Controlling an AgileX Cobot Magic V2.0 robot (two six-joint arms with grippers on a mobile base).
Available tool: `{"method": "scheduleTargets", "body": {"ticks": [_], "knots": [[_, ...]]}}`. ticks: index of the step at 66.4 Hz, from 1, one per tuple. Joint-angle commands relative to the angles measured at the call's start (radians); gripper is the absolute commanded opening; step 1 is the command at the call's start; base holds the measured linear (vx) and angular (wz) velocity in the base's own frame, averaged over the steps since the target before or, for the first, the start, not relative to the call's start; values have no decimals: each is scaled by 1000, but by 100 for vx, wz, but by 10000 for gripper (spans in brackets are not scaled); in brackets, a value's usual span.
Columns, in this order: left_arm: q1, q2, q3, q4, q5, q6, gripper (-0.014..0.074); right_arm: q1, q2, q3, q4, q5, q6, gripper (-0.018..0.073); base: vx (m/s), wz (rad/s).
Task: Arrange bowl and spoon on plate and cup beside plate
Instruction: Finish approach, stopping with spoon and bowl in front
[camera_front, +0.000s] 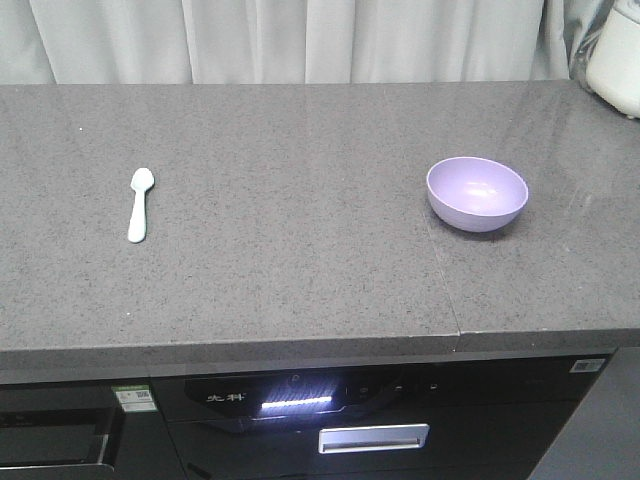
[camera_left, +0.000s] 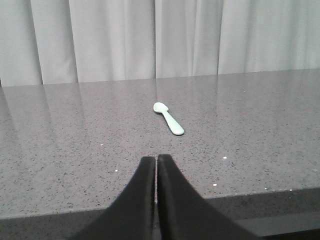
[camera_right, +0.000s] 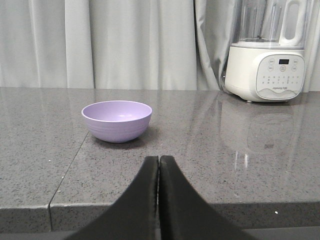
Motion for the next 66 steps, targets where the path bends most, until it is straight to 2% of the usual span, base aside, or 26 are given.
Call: {"method": "scheduleTargets", "body": {"ticks": [1,66], "knots": [[0,10,30,-7,-68,-11,-6,-5,-11,14,-7,-71,-3,-2,6,0],[0,10,30,-7,-68,-11,-6,-5,-11,14,-7,-70,-3,-2,5,0]]}}
